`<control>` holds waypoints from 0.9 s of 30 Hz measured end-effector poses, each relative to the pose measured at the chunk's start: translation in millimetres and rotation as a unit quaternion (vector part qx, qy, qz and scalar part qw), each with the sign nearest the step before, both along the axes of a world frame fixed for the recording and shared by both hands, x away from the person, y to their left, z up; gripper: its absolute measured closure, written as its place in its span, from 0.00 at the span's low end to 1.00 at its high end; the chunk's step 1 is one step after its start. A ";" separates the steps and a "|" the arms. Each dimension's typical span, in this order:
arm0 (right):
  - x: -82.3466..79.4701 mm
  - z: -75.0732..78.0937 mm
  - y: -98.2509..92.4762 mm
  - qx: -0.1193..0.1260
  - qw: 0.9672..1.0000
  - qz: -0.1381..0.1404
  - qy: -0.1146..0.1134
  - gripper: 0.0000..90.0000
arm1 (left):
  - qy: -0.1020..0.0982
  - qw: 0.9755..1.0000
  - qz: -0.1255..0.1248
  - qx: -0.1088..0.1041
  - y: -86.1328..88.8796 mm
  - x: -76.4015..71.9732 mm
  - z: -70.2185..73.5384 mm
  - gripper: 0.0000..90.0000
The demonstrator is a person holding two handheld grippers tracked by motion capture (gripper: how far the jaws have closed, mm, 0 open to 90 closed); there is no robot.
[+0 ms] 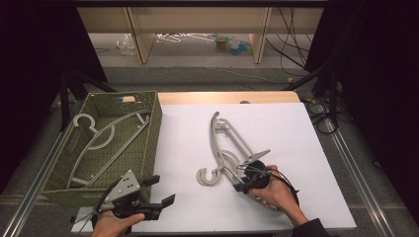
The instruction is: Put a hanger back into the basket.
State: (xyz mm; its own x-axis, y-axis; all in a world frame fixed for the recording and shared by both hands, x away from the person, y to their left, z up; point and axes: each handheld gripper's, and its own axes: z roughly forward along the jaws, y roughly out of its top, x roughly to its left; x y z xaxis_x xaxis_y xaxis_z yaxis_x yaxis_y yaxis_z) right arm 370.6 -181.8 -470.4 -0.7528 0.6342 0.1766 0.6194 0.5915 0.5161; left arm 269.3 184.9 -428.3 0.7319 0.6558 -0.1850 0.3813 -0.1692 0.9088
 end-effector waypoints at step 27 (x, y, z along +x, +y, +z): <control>0.4 49.5 -36.7 -0.002 0.998 0.023 -0.063 0.91 | -0.013 1.000 0.008 0.021 -5.0 12.1 1.1 0.24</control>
